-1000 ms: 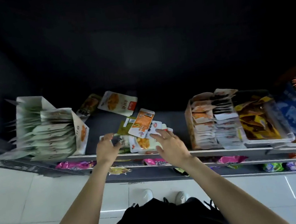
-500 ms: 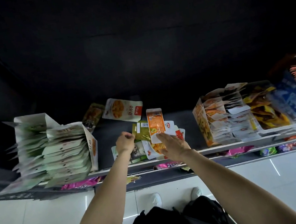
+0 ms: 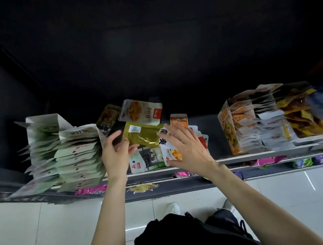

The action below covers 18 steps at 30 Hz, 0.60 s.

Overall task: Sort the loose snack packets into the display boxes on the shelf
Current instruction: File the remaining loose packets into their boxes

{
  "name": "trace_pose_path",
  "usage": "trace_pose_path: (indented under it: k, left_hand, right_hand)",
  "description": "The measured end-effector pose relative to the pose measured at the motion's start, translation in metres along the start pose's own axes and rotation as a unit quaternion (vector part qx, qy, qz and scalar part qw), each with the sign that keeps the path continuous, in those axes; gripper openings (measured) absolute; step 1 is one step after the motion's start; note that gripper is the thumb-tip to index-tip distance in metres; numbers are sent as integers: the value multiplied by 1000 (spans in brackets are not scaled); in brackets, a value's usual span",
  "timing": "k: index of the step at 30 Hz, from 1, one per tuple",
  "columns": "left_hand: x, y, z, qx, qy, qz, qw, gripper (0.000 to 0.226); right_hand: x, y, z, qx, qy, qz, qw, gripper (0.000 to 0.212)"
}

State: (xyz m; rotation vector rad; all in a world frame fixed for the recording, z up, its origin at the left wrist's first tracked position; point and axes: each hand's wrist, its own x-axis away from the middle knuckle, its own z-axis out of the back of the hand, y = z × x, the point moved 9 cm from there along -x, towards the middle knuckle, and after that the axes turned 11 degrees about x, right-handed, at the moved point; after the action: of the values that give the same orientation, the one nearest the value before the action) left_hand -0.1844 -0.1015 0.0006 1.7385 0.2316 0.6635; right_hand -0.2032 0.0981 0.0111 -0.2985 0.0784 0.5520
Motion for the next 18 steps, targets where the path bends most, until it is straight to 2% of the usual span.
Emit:
trace_pose_path:
  k: [2, 4, 5, 7, 8, 10, 11, 14, 15, 18]
  left_hand:
    - [6, 2, -18, 9, -44, 32, 998, 21]
    - [11, 5, -40, -89, -105, 14, 990, 16]
    - [14, 8, -52, -175, -129, -21, 976, 18]
    - [22, 13, -75, -287, -166, -95, 939, 25]
    - [27, 14, -89, -300, -192, -115, 927, 28]
    - [36, 8, -121, -319, -263, -137, 900, 32]
    - [40, 3, -137, -324, -299, -135, 887, 34]
    - [51, -8, -182, -313, -367, -131, 866, 36]
    - [56, -7, -197, -313, -378, -149, 858, 33]
    - [76, -4, -245, -321, -400, -215, 831, 27]
  right_hand:
    - [5, -1, 35, 16, 124, 16, 992, 38]
    - [17, 15, 65, 4, 198, -21, 980, 21]
    - [22, 27, 71, -19, 188, -56, 980, 18]
    - [33, 61, 69, -114, 109, -168, 973, 23]
    - [40, 77, 66, -174, 69, -215, 958, 24]
    - [57, 102, 66, -279, 29, -273, 920, 13]
    - [67, 113, 67, -329, 23, -298, 896, 6]
    - [99, 139, 74, -439, 28, -364, 821, 11]
    - [108, 147, 80, -443, 36, -370, 816, 11]
    - [135, 172, 115, -372, 99, -360, 850, 8]
